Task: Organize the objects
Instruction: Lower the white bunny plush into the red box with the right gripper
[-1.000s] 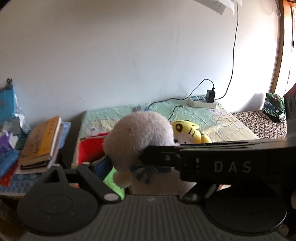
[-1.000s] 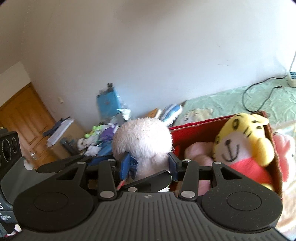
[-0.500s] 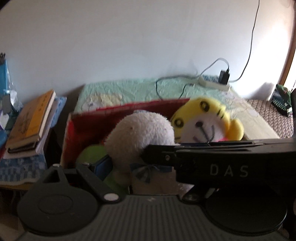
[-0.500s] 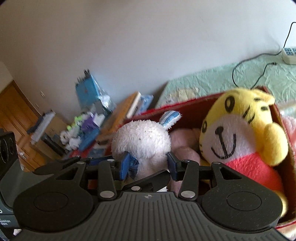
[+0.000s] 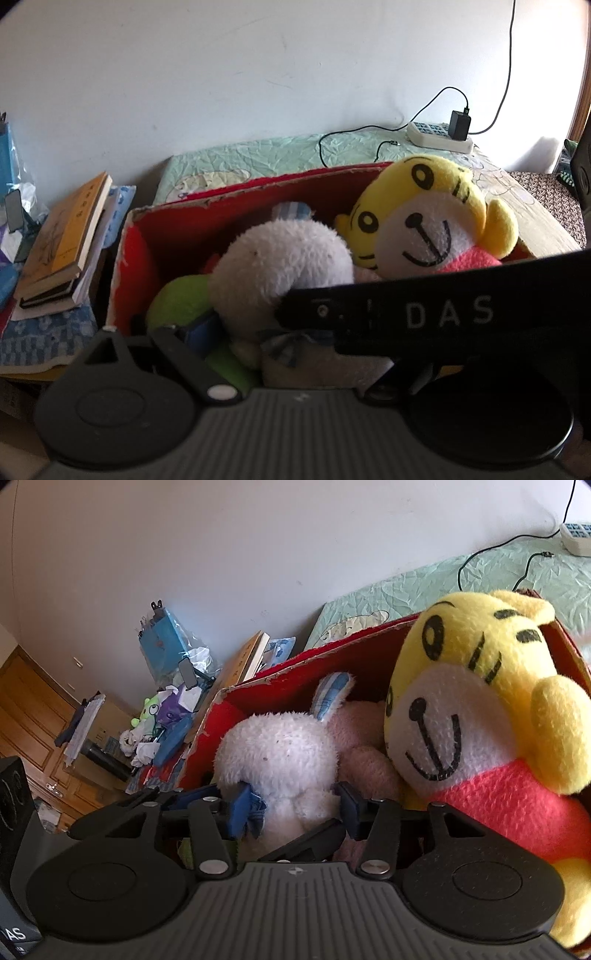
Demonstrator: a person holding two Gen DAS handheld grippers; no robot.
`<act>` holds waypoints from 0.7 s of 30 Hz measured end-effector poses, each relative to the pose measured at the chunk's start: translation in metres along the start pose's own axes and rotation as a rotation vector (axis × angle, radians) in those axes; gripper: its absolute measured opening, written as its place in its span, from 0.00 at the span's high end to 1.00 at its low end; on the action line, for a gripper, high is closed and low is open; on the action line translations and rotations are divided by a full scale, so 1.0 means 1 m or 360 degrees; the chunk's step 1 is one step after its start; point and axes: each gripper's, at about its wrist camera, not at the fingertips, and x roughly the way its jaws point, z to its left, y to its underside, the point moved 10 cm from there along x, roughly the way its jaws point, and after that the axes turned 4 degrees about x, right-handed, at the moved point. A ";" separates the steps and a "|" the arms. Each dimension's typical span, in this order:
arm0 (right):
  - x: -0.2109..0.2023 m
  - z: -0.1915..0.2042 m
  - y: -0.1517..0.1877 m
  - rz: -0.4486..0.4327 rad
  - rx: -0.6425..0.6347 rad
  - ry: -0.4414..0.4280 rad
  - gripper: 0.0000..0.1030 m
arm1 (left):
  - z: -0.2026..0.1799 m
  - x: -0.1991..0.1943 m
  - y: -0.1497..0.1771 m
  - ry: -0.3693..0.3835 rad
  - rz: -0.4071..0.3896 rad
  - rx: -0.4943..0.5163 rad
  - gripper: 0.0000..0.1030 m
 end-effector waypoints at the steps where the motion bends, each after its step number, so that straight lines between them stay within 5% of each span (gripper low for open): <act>1: -0.001 0.000 0.000 0.0001 0.0003 -0.0006 0.49 | 0.000 0.000 0.000 -0.0002 0.0001 0.0003 0.18; 21: -0.018 -0.004 0.000 -0.0012 -0.0009 -0.0016 0.46 | -0.002 -0.001 0.002 -0.0046 0.0065 -0.0035 0.16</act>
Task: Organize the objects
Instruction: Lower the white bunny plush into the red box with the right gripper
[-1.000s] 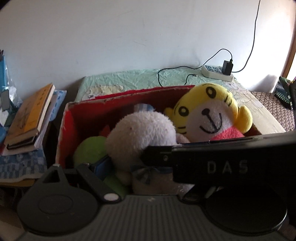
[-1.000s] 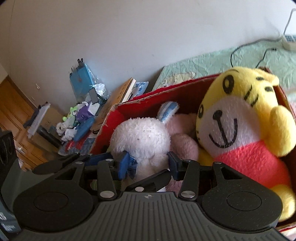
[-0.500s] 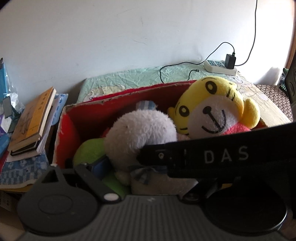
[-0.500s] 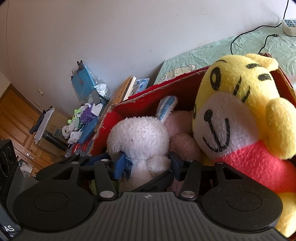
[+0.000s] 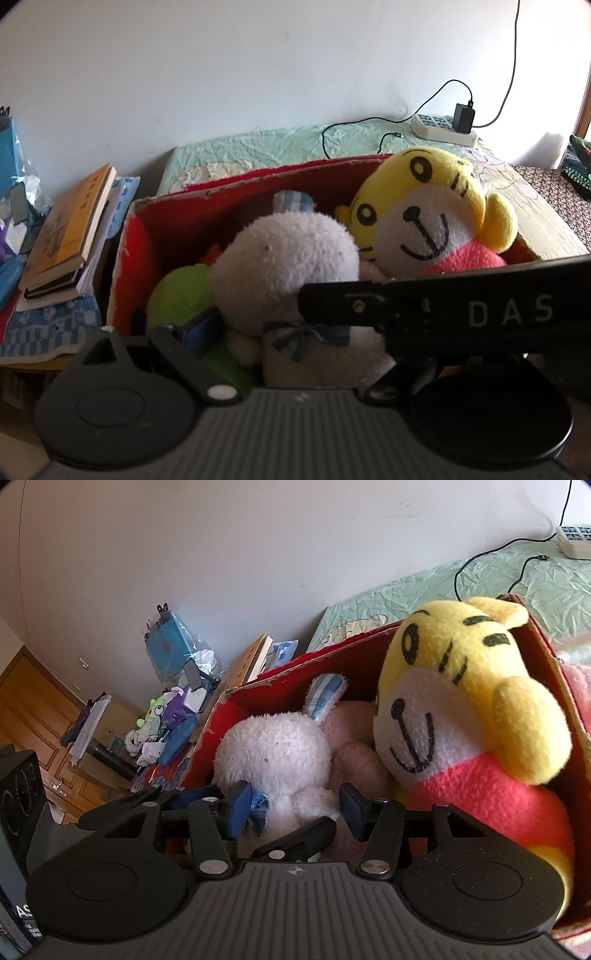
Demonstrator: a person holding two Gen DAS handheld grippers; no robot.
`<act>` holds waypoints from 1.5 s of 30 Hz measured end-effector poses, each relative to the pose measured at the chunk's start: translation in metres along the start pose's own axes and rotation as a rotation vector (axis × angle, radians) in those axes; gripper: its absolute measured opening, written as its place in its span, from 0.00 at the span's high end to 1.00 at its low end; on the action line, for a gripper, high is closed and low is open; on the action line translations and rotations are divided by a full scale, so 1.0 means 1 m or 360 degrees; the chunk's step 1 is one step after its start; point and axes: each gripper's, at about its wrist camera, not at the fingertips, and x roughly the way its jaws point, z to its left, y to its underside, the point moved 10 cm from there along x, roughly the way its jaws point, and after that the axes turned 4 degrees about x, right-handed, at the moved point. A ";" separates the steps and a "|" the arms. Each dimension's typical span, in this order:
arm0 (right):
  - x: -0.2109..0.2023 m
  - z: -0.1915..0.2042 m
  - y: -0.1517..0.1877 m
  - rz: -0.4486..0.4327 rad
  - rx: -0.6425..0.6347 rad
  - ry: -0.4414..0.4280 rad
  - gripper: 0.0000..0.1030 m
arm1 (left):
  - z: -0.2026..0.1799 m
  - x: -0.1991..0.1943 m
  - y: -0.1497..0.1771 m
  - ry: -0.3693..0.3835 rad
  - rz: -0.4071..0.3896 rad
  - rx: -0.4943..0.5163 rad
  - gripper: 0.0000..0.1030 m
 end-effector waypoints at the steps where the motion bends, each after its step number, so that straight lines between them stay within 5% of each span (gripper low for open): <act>1: -0.001 -0.001 0.000 -0.0006 0.0006 0.0004 0.45 | 0.000 0.000 0.000 -0.0004 0.0004 -0.0005 0.16; 45: -0.024 0.021 0.018 -0.0078 -0.0075 0.0061 0.45 | -0.005 -0.031 0.012 -0.0190 0.0102 -0.0050 0.15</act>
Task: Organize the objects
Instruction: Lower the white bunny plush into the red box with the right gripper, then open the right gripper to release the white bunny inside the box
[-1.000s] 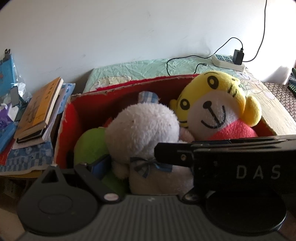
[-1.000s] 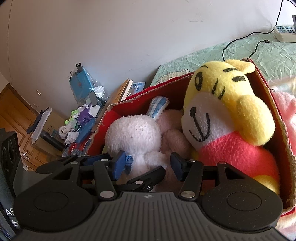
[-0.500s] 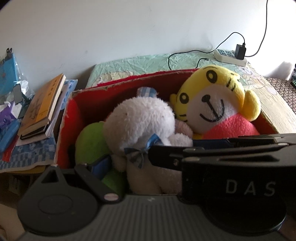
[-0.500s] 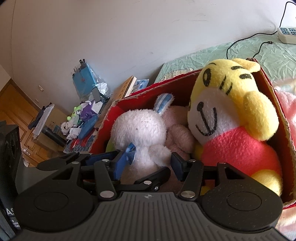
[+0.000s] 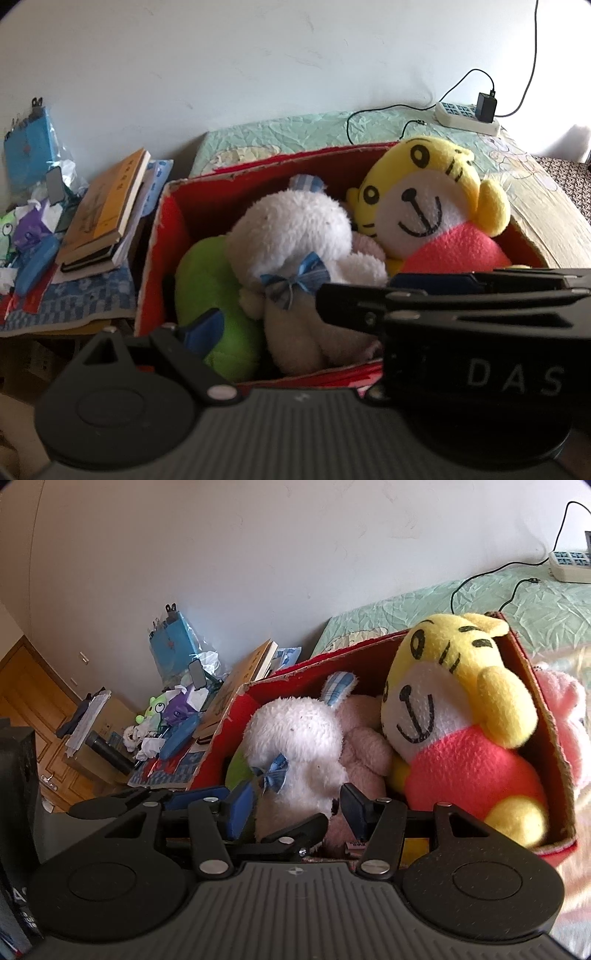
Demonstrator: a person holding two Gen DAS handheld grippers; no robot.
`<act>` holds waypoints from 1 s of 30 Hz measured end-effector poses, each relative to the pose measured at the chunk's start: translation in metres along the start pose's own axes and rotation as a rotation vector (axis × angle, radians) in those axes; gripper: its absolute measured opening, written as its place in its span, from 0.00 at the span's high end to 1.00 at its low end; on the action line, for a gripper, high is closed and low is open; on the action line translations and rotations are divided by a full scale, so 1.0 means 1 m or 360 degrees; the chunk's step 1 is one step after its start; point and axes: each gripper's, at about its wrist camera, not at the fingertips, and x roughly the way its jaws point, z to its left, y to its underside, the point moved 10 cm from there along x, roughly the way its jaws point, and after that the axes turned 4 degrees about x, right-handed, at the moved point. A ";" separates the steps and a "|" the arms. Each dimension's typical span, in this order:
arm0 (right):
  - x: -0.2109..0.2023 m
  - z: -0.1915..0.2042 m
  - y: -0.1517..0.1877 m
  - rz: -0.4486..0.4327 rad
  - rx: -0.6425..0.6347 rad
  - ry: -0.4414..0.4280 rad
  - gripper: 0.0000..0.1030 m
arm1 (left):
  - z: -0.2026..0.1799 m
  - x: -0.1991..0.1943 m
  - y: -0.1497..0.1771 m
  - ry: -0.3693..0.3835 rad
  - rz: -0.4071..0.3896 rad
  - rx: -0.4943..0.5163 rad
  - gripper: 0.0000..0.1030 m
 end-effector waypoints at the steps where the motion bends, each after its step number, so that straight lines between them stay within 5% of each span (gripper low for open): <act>1: -0.001 0.000 0.000 -0.0007 0.0002 0.0003 0.45 | 0.000 -0.002 0.000 -0.0009 -0.0003 -0.0001 0.15; 14: -0.024 0.007 0.007 -0.0134 0.0003 0.0057 0.45 | -0.001 -0.030 0.004 -0.0092 -0.0072 0.0019 0.15; 30: -0.049 0.025 0.040 -0.0241 -0.0077 0.0147 0.45 | -0.028 -0.047 0.042 0.0127 -0.0018 0.0027 0.15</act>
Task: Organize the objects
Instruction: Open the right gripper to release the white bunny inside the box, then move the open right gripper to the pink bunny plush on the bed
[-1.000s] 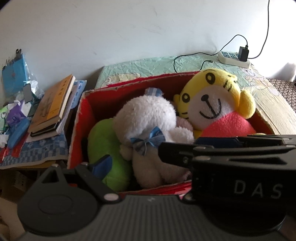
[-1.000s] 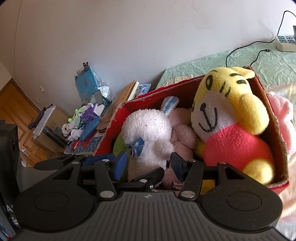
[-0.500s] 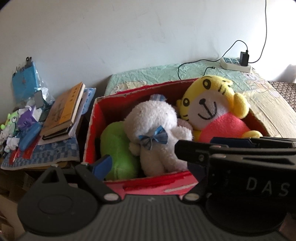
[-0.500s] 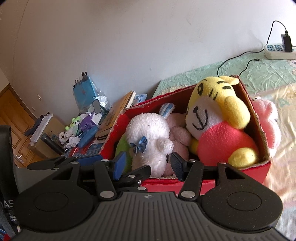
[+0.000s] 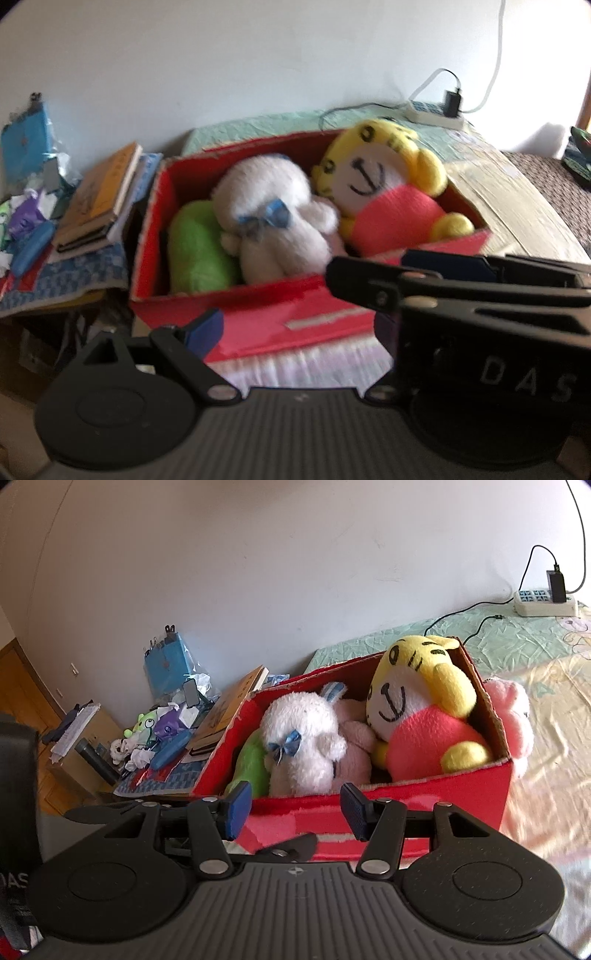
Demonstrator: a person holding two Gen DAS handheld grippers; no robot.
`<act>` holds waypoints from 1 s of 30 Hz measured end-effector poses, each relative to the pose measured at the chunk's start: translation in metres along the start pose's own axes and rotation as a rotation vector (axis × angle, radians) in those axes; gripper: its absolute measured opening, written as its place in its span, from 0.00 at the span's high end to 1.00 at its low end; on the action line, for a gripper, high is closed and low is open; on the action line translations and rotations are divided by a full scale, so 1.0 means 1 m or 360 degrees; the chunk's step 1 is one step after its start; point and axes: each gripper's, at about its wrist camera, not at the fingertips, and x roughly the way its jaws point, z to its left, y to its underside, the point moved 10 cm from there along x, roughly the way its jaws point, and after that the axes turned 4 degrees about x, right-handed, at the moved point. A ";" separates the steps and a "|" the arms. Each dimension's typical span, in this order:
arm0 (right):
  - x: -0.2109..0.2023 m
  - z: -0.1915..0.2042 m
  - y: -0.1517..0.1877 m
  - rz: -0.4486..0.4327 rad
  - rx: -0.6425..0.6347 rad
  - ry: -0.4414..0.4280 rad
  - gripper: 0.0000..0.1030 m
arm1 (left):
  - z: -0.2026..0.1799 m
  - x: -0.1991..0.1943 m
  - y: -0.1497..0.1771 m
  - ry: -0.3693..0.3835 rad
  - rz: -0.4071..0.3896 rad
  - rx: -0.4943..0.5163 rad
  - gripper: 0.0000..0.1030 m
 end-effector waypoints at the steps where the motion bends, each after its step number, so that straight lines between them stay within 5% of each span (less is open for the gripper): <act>1: -0.002 0.001 0.003 -0.0003 -0.0008 0.0004 0.45 | -0.004 0.000 0.003 0.0012 0.0007 0.0021 0.15; 19: -0.043 -0.064 0.039 0.0012 0.0243 0.0255 0.45 | -0.094 0.020 0.033 0.0329 0.0109 0.0291 0.15; 30: -0.046 -0.136 0.025 0.0079 0.0376 0.0255 0.50 | -0.157 0.048 0.019 0.0316 0.0168 0.0371 0.15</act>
